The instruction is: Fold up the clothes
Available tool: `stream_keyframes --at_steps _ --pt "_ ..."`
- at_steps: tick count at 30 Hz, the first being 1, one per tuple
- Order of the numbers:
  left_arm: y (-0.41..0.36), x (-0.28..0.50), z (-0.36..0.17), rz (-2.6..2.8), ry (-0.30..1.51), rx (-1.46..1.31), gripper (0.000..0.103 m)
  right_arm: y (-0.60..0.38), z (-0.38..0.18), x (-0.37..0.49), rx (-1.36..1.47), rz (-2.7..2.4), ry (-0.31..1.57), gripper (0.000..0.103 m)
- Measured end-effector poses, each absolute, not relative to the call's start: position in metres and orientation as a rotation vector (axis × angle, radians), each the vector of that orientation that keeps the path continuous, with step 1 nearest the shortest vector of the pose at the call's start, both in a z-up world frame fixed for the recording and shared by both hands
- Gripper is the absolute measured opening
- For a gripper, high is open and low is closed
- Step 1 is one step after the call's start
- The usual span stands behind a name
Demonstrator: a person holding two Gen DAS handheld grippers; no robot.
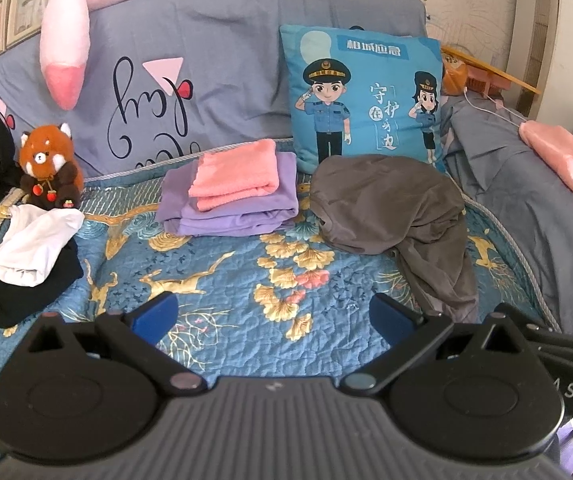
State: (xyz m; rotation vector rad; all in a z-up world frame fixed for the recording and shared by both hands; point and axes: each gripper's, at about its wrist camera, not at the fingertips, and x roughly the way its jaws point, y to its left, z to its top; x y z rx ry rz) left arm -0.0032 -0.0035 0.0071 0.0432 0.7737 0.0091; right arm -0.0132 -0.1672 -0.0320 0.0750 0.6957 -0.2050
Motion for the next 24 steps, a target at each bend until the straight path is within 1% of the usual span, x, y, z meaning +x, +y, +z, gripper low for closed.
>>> stream_keyframes --at_steps 24 --pt "-0.001 -0.0039 0.0076 0.016 0.781 0.039 0.103 -0.1655 -0.0322 -0.0147 0.069 -0.21 0.699 0.103"
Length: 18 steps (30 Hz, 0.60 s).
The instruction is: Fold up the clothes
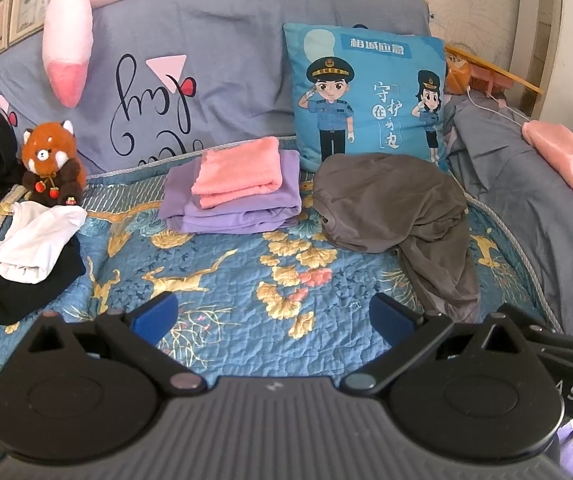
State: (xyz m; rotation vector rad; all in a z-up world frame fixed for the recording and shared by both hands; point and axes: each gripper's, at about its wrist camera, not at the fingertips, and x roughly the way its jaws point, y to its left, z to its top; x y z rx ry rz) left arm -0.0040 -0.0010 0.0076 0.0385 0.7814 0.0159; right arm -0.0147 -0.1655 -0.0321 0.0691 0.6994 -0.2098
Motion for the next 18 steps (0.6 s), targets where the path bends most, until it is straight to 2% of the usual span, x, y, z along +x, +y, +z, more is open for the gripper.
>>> stream_keyframes --at_steps 18 --pt "0.0001 -0.0022 0.0066 0.023 0.79 0.036 0.103 -0.1657 -0.0323 -0.0153 0.078 -0.208 0.701 0.103"
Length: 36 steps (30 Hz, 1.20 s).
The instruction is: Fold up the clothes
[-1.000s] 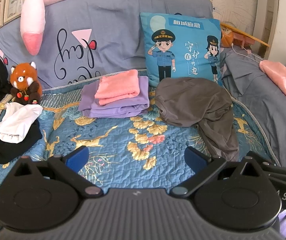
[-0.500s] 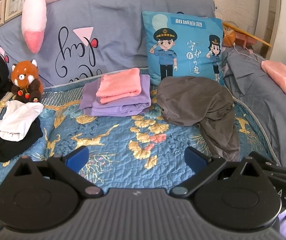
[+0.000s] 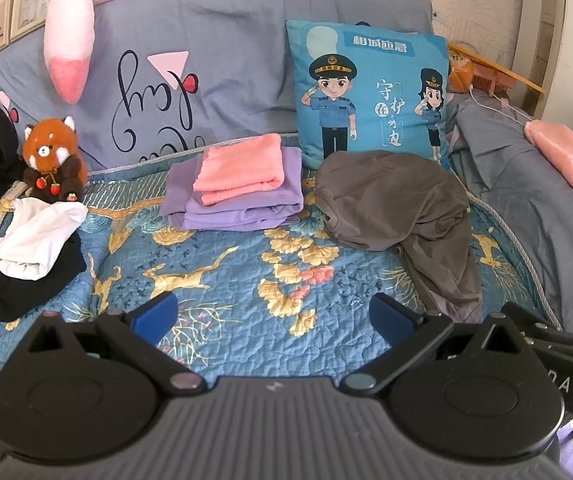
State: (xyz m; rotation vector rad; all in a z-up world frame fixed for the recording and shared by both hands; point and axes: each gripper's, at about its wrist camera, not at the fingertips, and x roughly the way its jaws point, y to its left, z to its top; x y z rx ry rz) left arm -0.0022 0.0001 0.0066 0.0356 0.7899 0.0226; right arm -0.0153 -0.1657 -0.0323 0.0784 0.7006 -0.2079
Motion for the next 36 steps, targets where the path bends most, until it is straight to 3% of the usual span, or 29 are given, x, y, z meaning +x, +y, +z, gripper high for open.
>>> stream_keyframes --at_steps 36 --pt "0.0003 -0.0025 0.0047 0.025 0.797 0.04 0.103 -0.1677 -0.0325 -0.0153 0.085 -0.212 0.708 0.103"
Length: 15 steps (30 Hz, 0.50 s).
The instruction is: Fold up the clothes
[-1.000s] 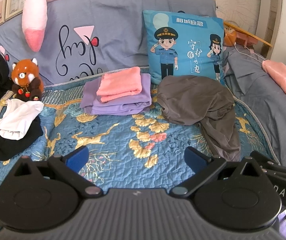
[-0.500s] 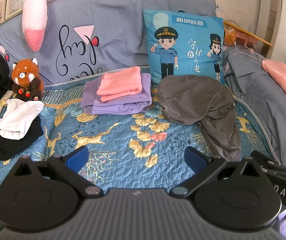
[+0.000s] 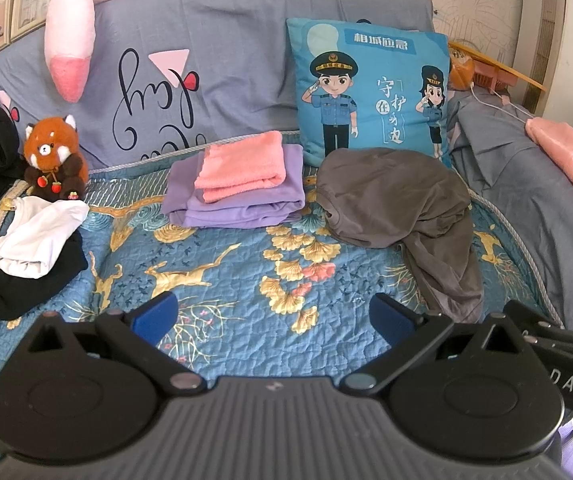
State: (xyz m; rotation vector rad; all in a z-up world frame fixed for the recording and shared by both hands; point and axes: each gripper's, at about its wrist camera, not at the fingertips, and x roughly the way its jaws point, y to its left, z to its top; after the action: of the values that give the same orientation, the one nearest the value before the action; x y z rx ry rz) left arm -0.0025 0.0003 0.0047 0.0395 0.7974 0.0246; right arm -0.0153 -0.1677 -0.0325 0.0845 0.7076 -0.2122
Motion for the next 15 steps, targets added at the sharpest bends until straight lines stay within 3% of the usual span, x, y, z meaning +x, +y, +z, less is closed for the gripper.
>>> stream_keyframes --at_steps 15 --pt "0.002 0.009 -0.014 0.004 0.799 0.017 0.103 -0.177 -0.053 -0.006 0.092 -0.22 0.748 0.103"
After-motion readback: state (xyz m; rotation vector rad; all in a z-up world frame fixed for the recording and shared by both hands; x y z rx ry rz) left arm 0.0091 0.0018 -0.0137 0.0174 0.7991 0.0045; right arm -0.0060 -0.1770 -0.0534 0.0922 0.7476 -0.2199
